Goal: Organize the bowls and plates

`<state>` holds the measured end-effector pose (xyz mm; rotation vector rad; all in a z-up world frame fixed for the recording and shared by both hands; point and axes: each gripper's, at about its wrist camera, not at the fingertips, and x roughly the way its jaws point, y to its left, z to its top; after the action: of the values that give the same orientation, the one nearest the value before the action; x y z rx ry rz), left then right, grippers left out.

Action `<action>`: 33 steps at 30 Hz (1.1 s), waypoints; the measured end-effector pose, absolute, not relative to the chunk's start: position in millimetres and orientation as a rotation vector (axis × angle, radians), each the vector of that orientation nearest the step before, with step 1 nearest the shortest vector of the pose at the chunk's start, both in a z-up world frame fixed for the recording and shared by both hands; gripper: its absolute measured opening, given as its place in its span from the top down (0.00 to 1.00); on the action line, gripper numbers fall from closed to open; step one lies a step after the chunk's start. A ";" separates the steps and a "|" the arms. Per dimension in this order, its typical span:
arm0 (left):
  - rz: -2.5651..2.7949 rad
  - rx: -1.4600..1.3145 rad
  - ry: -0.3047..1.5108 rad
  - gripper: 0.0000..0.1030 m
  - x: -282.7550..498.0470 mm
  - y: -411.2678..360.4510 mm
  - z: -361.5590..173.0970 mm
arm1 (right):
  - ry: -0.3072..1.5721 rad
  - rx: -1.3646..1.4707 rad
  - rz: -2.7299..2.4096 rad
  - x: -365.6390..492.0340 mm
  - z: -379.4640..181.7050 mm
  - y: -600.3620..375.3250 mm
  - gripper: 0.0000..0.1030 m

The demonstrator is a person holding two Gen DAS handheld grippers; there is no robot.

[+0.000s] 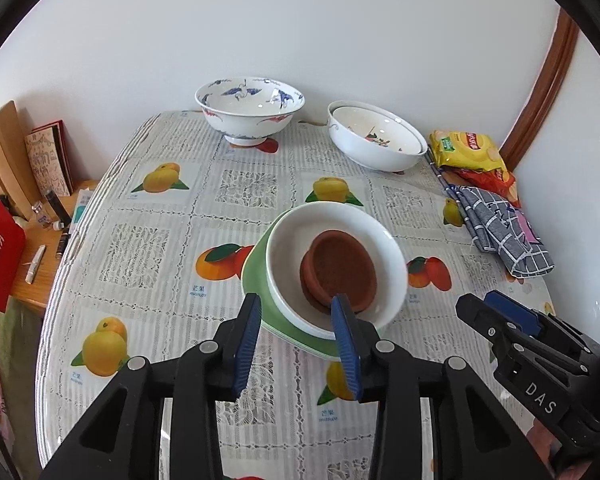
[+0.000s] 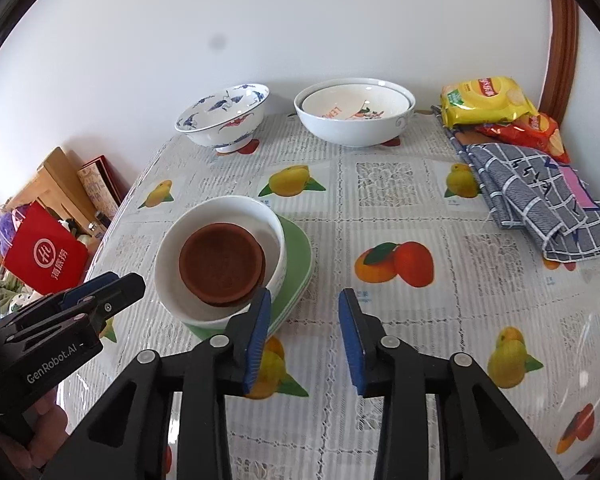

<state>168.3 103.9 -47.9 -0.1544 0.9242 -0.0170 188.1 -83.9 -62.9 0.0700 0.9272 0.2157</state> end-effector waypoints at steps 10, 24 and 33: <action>-0.053 -0.111 0.824 0.38 99.0 52.8 -16.7 | 0.824 0.053 0.067 107.2 -22.3 -139.9 0.42; -0.046 -0.095 0.747 0.18 22.3 13.9 -1.4 | 0.748 0.080 -0.004 21.3 -5.2 -192.5 0.19; -0.030 -0.065 0.713 0.13 -0.4 8.7 13.3 | 0.705 0.039 -0.020 -5.1 5.1 -189.4 0.10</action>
<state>-0.4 8.7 13.3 -0.0652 0.7129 -0.0297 -5.1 -189.4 5.1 0.0394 0.7054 -0.0200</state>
